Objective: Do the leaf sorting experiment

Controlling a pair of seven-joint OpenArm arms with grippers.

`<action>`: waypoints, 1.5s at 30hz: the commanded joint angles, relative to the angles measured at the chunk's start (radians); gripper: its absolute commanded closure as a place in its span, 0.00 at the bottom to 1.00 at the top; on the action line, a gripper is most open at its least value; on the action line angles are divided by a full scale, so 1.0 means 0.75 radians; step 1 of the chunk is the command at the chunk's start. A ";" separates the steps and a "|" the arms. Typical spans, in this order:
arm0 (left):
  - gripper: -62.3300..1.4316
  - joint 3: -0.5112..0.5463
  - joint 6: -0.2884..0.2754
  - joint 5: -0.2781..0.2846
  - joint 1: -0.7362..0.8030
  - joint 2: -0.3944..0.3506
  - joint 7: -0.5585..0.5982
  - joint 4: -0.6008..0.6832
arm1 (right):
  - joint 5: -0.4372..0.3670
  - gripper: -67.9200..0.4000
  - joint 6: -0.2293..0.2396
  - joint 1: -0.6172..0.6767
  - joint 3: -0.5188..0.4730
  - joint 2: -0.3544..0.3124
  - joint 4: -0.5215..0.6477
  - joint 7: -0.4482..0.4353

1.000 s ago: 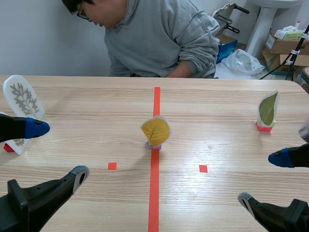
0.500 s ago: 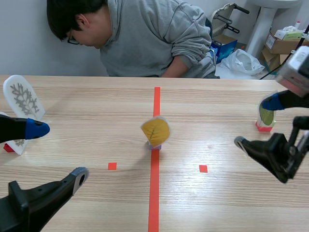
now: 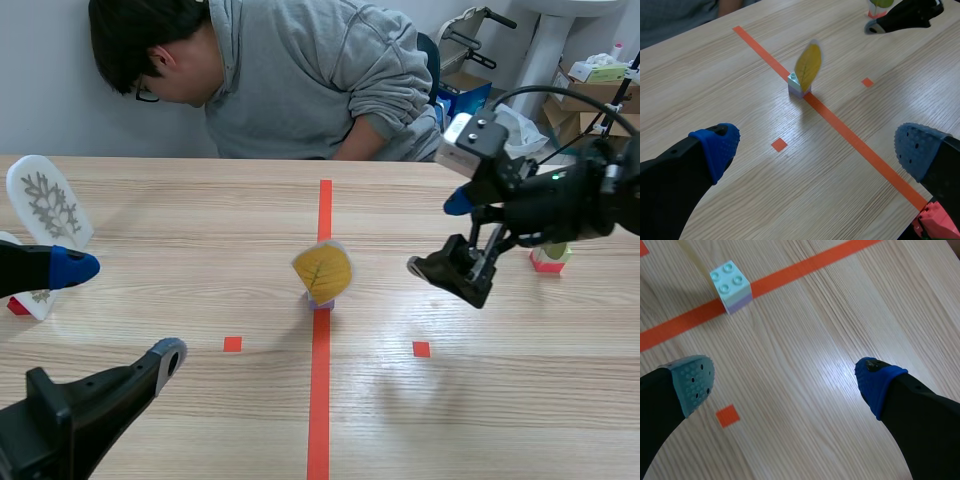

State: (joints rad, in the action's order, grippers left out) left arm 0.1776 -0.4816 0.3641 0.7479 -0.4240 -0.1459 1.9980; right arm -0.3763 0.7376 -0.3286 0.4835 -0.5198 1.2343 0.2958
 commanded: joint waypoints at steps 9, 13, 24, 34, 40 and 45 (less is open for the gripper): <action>0.00 0.014 -0.001 0.012 -0.004 0.014 0.020 0.018 | 0.148 0.15 0.011 -0.180 0.179 0.218 -0.249 -0.109; 0.00 0.032 -0.001 0.013 -0.005 0.014 0.020 0.018 | 0.223 0.15 0.011 -0.205 0.209 0.299 -0.344 -0.163; 0.00 0.053 -0.001 0.013 -0.005 0.014 0.024 0.018 | 0.288 0.32 0.011 -0.242 0.245 0.387 -0.447 -0.229; 0.00 0.053 -0.001 0.013 -0.005 0.014 0.024 0.018 | 0.288 0.69 0.011 -0.242 0.245 0.387 -0.447 -0.229; 0.00 0.053 -0.001 0.013 -0.005 0.014 0.024 0.018 | 0.288 0.90 0.011 -0.242 0.245 0.387 -0.447 -0.229; 0.00 0.053 -0.001 0.013 -0.005 0.014 0.024 0.018 | 0.287 0.97 0.011 -0.242 0.245 0.388 -0.446 -0.230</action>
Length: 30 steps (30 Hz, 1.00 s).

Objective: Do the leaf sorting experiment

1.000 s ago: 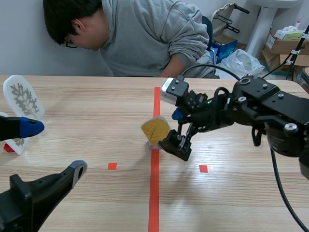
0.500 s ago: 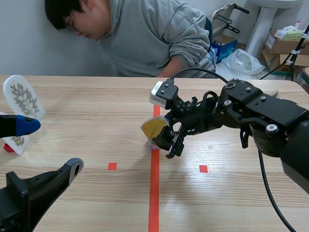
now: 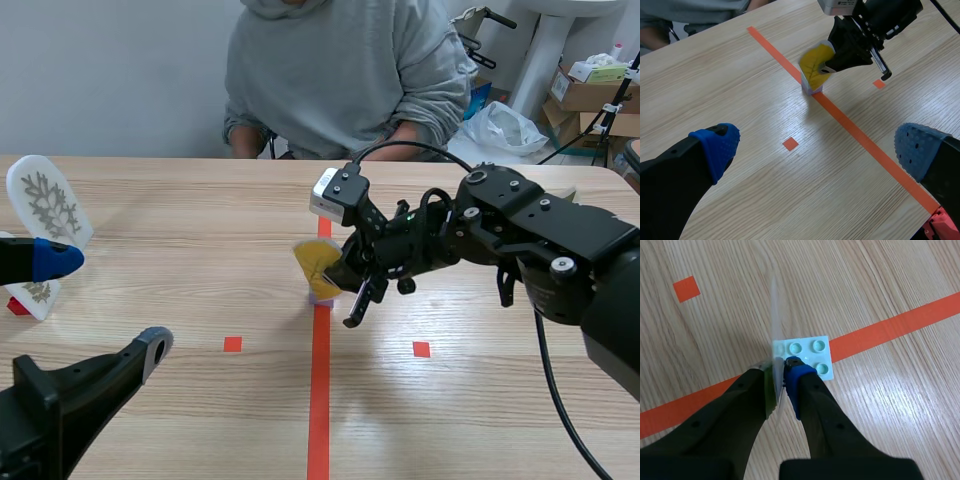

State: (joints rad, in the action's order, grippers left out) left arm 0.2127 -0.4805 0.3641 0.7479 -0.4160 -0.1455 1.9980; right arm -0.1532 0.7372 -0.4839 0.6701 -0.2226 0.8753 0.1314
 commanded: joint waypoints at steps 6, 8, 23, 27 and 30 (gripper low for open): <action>0.00 0.007 -0.003 0.013 -0.005 0.004 0.024 0.018 | -0.072 0.97 0.011 -0.031 -0.034 -0.020 0.049 -0.003; 0.00 0.007 -0.003 0.013 -0.005 0.004 0.024 0.018 | -0.155 0.97 -0.038 -0.013 -0.061 -0.048 0.089 0.030; 0.00 0.007 -0.003 0.014 -0.023 0.004 0.019 0.018 | -0.317 0.97 -0.357 0.472 -0.642 -0.253 0.595 0.389; 0.00 0.007 -0.003 0.014 -0.027 0.003 0.021 0.018 | -0.342 0.97 -0.416 0.604 -0.824 -0.253 0.610 0.398; 0.00 0.007 -0.003 0.014 -0.027 0.003 0.021 0.018 | -0.346 0.97 -0.450 0.669 -0.945 -0.253 0.610 0.388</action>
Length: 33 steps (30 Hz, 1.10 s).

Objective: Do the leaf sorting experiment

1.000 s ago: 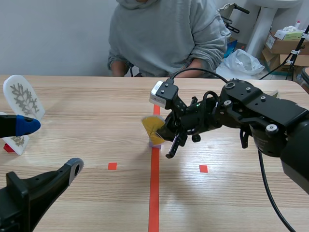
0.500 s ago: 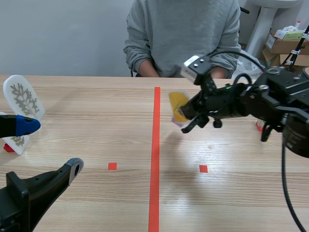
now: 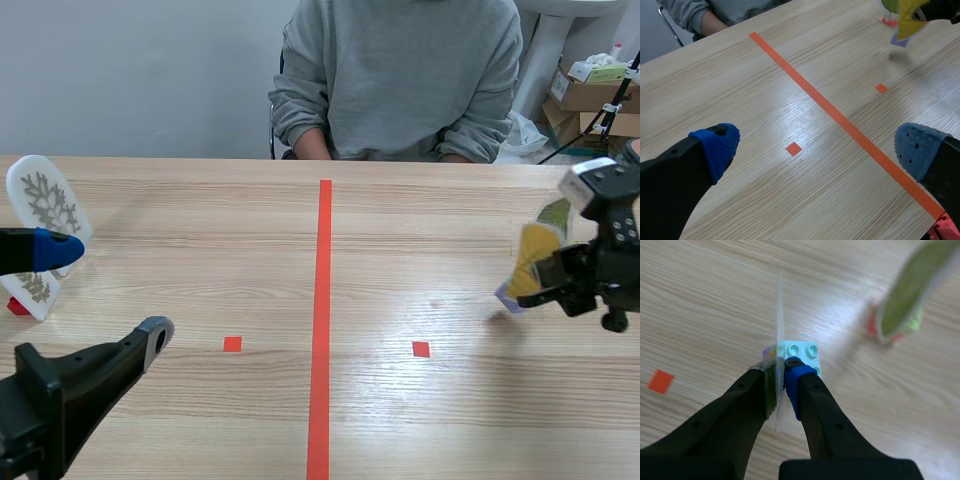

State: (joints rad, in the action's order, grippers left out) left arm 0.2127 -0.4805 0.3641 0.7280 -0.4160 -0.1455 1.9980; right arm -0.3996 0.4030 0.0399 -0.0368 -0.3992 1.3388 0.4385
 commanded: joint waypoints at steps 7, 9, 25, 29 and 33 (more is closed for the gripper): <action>0.00 0.007 -0.003 0.014 -0.001 0.003 0.022 0.018 | 0.016 0.97 -0.100 0.019 -0.227 -0.018 -0.022 -0.063; 0.00 0.007 -0.003 0.014 -0.001 0.003 0.022 0.018 | 0.036 0.97 -0.106 0.010 -0.264 -0.019 -0.046 -0.096; 0.00 0.007 -0.003 0.014 -0.015 0.003 0.019 0.018 | 0.074 0.97 -0.022 -0.212 -0.258 -0.037 -0.378 -0.202; 0.00 0.007 -0.003 0.014 -0.019 0.003 0.019 0.018 | 0.079 0.97 -0.013 -0.209 -0.198 -0.036 -0.378 -0.200; 0.00 0.007 -0.003 0.014 -0.019 0.003 0.019 0.018 | 0.100 0.95 -0.014 -0.200 -0.163 -0.023 -0.378 -0.201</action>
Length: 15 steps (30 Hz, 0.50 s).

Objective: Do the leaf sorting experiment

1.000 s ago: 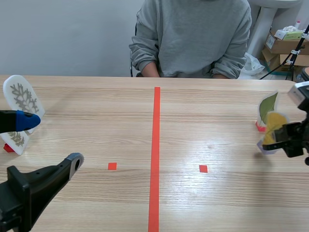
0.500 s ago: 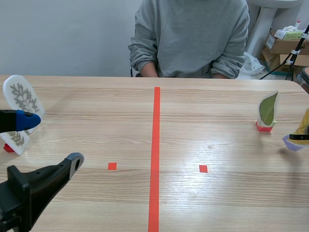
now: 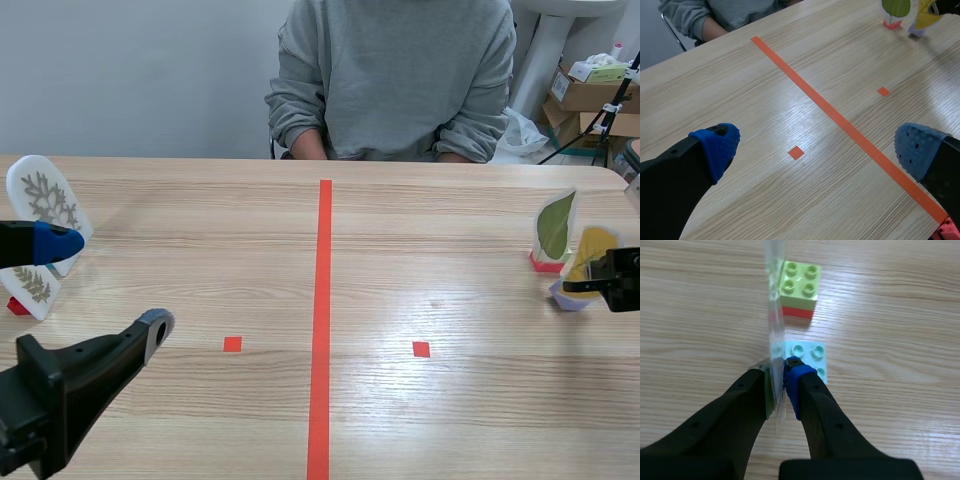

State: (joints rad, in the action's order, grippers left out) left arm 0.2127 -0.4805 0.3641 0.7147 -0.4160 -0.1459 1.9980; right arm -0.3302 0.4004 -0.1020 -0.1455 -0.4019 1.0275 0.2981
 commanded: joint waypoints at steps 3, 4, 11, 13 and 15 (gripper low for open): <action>0.00 0.007 -0.003 0.014 -0.001 0.003 0.019 0.018 | 0.028 0.90 -0.011 -0.011 -0.016 -0.007 0.037 -0.012; 0.00 0.007 -0.003 0.014 -0.001 0.003 0.019 0.018 | 0.028 0.88 -0.011 -0.011 -0.016 -0.006 0.037 -0.012; 0.00 0.007 -0.003 0.014 -0.001 0.003 0.019 0.018 | 0.050 0.68 -0.015 -0.012 -0.016 -0.007 0.037 -0.006; 0.00 0.007 -0.003 0.014 -0.001 0.003 0.019 0.018 | 0.055 0.56 -0.014 -0.012 -0.016 -0.007 0.037 -0.006; 0.00 0.007 -0.003 0.014 -0.001 0.003 0.019 0.018 | 0.085 0.38 -0.014 -0.012 -0.016 -0.007 0.038 0.005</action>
State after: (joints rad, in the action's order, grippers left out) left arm 0.2127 -0.4805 0.3641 0.7147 -0.4160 -0.1459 1.9980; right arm -0.2684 0.3965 -0.0998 -0.1444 -0.3885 1.0283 0.3023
